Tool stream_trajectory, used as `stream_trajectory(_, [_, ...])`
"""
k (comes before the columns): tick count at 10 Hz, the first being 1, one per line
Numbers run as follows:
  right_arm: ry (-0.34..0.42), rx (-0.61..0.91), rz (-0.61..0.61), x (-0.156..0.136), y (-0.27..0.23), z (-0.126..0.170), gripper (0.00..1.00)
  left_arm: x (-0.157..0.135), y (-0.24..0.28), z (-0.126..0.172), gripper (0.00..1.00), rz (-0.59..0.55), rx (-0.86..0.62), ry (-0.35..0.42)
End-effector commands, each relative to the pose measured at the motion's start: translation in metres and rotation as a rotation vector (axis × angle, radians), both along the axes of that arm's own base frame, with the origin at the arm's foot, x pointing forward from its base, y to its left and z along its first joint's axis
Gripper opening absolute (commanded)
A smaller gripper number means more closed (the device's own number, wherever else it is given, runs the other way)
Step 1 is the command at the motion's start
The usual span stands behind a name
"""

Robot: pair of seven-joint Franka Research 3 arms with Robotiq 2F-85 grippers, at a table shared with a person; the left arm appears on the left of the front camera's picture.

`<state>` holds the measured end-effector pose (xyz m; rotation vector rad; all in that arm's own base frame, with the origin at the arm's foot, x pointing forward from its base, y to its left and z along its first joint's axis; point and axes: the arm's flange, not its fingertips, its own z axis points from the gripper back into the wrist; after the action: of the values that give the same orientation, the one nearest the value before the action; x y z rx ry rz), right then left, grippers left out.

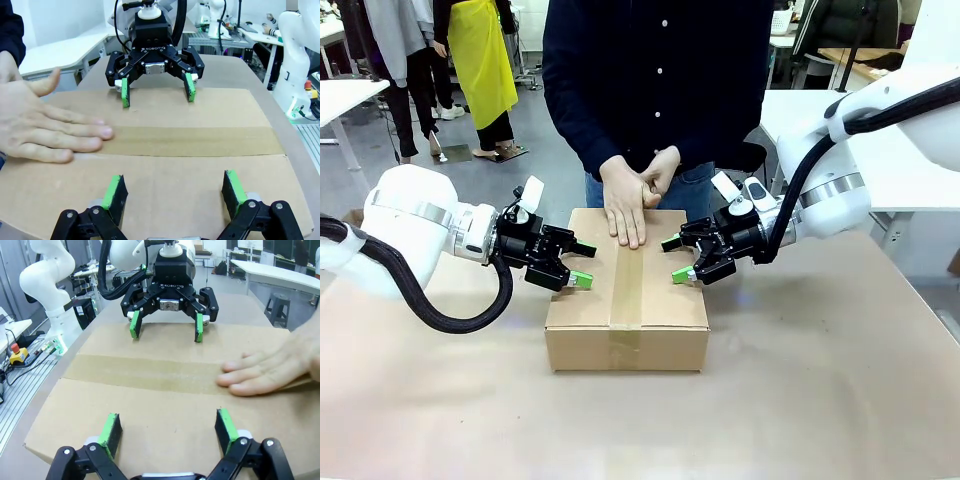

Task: Pack the gift set into the box.
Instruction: Press and hold the closed box until the human finishes sealing it.

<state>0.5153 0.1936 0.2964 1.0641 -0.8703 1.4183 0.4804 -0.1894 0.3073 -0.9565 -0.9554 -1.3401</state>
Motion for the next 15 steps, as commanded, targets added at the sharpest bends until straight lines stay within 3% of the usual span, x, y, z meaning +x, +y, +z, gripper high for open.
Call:
stream_trajectory(1, [-0.008, -0.002, 0.007, -0.001, 0.000, -0.001, 1.00, -0.002, -0.001, -0.002, 1.00, -0.001, 0.008, -0.017])
stream_trajectory(13, [0.000, 0.000, 0.000, 0.000, 0.000, 0.000, 1.00, -0.002, -0.001, -0.002, 1.00, -0.001, 0.008, -0.017])
stream_trajectory(15, [-0.029, 0.065, 0.022, -0.010, -0.008, 0.038, 1.00, 0.000, 0.000, 0.001, 1.00, -0.001, 0.000, -0.002])
